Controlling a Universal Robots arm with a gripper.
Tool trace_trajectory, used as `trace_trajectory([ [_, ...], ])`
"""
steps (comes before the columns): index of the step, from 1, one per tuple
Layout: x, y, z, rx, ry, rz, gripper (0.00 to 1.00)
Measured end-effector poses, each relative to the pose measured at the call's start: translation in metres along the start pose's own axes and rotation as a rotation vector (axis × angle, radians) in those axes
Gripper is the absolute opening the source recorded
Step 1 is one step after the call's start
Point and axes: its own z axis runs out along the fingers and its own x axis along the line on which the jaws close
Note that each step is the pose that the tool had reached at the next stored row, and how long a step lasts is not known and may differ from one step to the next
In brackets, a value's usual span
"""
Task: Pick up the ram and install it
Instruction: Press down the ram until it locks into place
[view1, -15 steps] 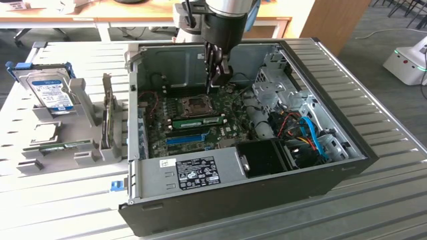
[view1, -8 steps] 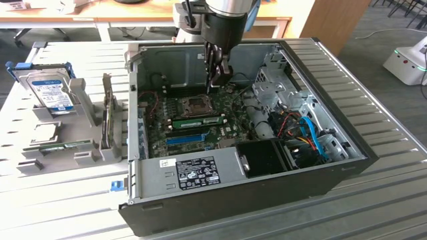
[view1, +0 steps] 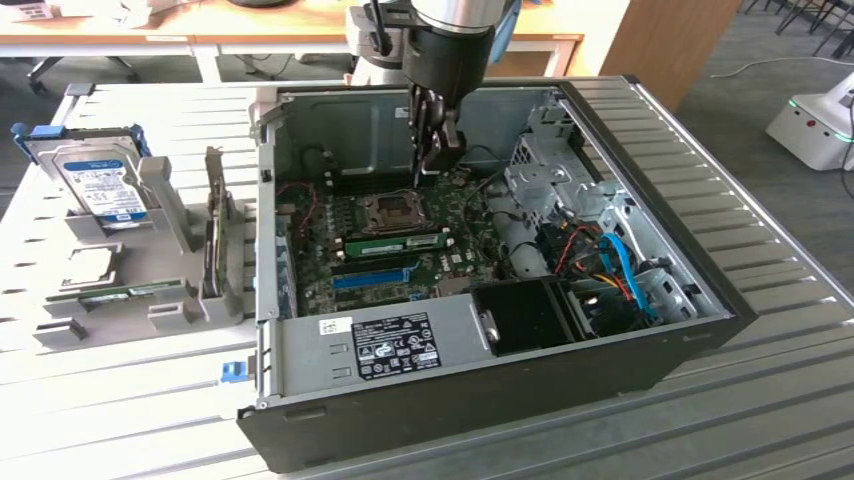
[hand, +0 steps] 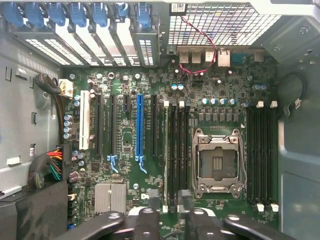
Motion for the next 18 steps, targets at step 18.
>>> trace_trajectory([
  [18, 0.0, -0.0001, 0.0, 0.0004, 0.0, 0.0, 0.11],
])
